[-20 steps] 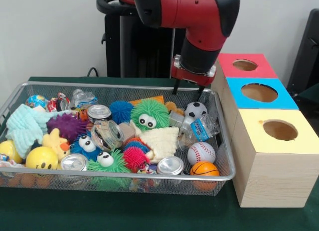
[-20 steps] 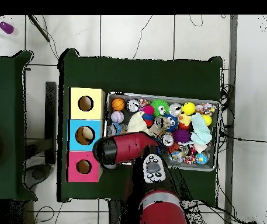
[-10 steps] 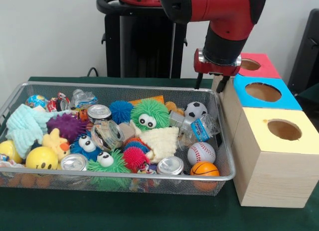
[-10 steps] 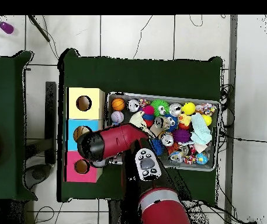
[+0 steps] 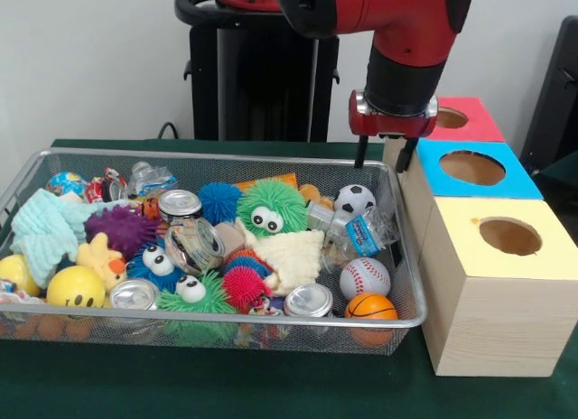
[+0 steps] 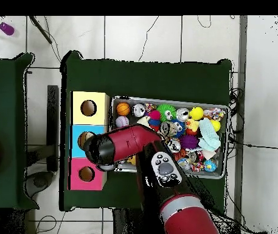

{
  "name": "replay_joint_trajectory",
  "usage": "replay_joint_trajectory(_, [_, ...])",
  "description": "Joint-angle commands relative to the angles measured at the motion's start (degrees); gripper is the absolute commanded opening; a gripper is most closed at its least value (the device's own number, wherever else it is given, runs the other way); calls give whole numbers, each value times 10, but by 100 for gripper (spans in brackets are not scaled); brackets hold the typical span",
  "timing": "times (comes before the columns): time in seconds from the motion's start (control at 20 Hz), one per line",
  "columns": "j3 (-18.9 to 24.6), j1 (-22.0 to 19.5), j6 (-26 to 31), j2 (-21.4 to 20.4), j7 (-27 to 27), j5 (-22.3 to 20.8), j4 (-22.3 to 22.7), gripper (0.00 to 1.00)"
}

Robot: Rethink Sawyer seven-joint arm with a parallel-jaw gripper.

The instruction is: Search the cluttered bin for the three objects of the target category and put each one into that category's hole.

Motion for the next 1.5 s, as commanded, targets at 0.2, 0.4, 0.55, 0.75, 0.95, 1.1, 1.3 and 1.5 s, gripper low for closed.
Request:
replay_joint_trajectory(0.2, [126,-38,-162,-7,-111,-81,25,100])
replay_joint_trajectory(0.4, [136,-50,-217,-15,-83,-112,40,100])
replay_joint_trajectory(0.55, [143,-56,-220,-13,-80,-125,44,100])
replay_joint_trajectory(0.75, [138,-51,-223,-12,-62,-139,39,100])
replay_joint_trajectory(0.95, [137,-51,-224,-12,-57,-149,42,100])
replay_joint_trajectory(1.1, [127,-47,-227,-7,-47,-161,43,100])
replay_joint_trajectory(1.3, [61,-14,-240,14,14,-188,32,100])
replay_joint_trajectory(1.5, [23,3,-285,38,39,-217,18,100])
